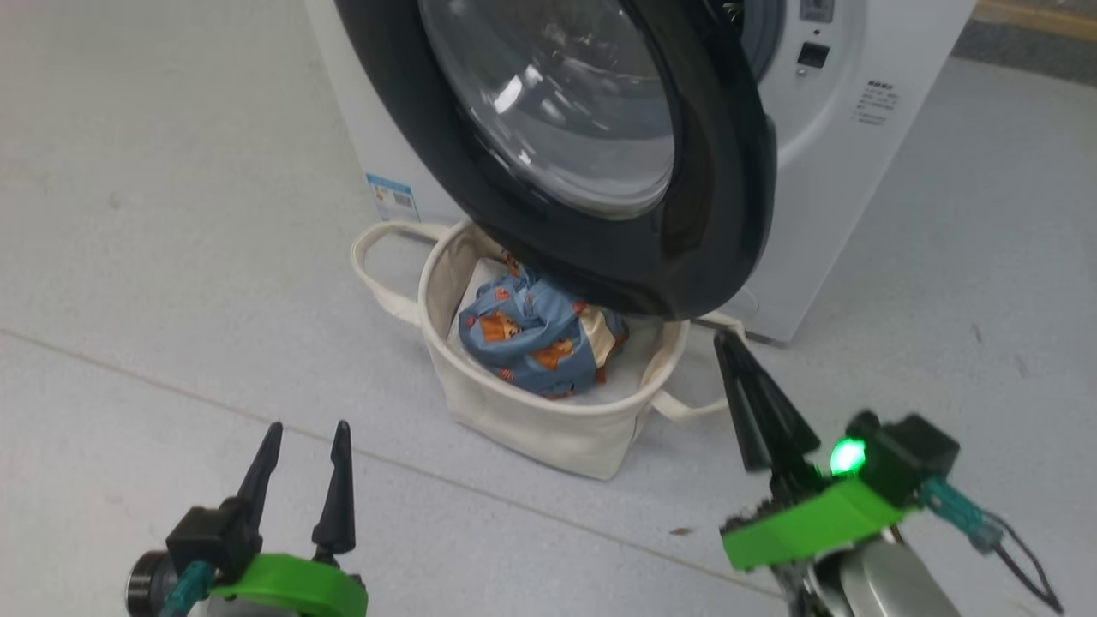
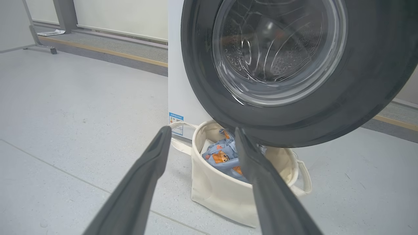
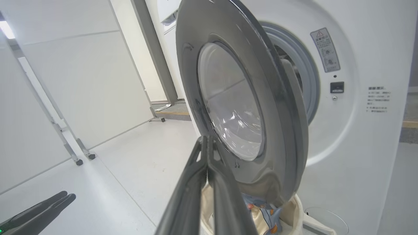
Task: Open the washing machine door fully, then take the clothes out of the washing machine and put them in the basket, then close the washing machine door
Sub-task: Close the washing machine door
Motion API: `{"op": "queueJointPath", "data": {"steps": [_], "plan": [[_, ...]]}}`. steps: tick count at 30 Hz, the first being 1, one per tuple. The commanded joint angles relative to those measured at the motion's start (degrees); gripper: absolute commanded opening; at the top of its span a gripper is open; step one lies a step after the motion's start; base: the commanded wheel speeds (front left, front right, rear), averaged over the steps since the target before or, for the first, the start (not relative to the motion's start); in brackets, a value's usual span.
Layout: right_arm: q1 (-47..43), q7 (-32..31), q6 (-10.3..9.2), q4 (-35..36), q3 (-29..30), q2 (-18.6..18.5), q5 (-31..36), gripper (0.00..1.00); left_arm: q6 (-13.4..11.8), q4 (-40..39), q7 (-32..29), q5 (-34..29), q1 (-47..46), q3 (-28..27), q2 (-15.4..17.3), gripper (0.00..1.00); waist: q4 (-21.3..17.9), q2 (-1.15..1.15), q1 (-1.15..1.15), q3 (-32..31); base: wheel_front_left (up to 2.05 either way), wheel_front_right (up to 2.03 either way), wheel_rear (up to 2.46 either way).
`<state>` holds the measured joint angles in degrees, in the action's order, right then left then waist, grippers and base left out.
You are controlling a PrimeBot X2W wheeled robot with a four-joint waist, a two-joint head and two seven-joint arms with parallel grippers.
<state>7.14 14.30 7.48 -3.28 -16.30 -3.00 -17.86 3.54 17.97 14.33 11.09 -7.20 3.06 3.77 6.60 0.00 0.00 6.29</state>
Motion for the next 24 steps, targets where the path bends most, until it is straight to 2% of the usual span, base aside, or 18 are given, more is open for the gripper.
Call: {"op": "queueJointPath", "data": {"steps": [1, 6, 13, 24], "plan": [[4.16, 0.70, 0.01, 1.62, -1.95, 0.13, 1.05, 0.00, 0.18, -1.63, 0.67, -1.12, -2.82, -2.07, 0.15, 1.00, 0.63, 0.00, 0.00, 1.47, 0.00, 0.00, 0.00], [11.42, 0.70, 0.01, -1.85, -4.49, -0.29, 4.82, 0.00, 0.67, -1.82, 0.67, -1.77, -4.82, -1.95, -0.28, 1.00, 1.88, 0.00, 0.00, 5.19, 0.00, 0.00, 0.00], [18.79, 0.70, 0.01, -5.50, -3.32, -1.83, 4.40, 0.00, 0.85, -2.08, 0.67, -1.93, -7.04, -1.01, -0.67, 1.00, 3.46, 0.00, 0.00, 8.70, 0.00, 0.00, 0.00], [26.43, 0.70, 0.01, -9.31, 3.45, -4.17, 2.64, 0.00, 0.23, -2.03, 0.67, -1.14, -9.74, 1.68, -0.87, 1.00, 6.06, 0.00, 0.00, 13.35, 0.00, 0.00, 0.00]]}}
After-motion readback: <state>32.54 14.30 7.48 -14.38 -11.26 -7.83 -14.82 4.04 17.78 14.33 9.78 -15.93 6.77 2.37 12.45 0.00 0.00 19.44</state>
